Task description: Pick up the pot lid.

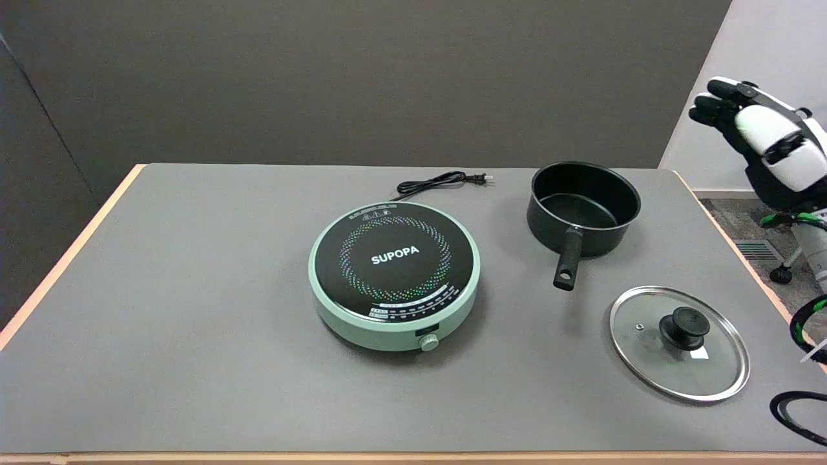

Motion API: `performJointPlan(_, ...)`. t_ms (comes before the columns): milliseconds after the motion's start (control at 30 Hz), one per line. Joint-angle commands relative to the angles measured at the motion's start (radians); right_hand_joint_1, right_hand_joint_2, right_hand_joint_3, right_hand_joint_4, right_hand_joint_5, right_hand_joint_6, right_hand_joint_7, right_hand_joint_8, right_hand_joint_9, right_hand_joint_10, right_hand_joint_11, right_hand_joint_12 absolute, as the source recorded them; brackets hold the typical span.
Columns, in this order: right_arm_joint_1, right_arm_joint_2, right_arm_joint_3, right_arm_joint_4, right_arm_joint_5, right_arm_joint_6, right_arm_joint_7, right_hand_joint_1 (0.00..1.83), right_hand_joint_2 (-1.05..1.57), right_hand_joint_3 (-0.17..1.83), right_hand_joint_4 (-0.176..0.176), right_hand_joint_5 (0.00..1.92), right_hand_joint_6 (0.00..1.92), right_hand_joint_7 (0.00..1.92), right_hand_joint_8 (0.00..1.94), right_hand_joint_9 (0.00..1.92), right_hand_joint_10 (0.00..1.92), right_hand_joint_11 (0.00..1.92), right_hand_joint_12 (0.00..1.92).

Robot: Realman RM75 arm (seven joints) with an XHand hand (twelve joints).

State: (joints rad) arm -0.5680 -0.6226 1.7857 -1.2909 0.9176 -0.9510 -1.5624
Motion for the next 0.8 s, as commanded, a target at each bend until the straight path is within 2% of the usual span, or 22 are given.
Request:
performJointPlan(33,-0.129,-0.079,0.338,-0.244,-0.285,0.375,-0.410,0.62,0.62,0.84,0.054,0.60,0.29,0.70,0.23,0.62,0.40,0.33,0.58)
performJointPlan(167,-0.191,-0.126,0.383,-0.312,-0.279,0.376,-0.457,0.62,0.60,0.85,0.065,0.61,0.31,0.73,0.23,0.65,0.46,0.36,0.69)
performJointPlan(233,-0.228,-0.159,0.403,-0.357,-0.284,0.384,-0.521,0.63,0.62,0.79,0.057,0.63,0.32,0.74,0.27,0.68,0.48,0.38,0.75)
performJointPlan(333,-0.280,-0.207,0.452,-0.420,-0.305,0.445,-0.531,0.64,0.63,0.77,0.062,0.65,0.35,0.77,0.29,0.72,0.53,0.41,0.82)
performJointPlan(500,-0.370,-0.308,0.519,-0.498,-0.342,0.492,-0.549,0.65,0.63,0.77,0.059,0.66,0.36,0.79,0.30,0.73,0.55,0.42,0.85)
performJointPlan(800,-0.473,-0.435,0.517,-0.531,-0.347,0.297,-0.545,0.63,0.62,0.76,0.056,0.65,0.35,0.77,0.30,0.72,0.54,0.41,0.85)
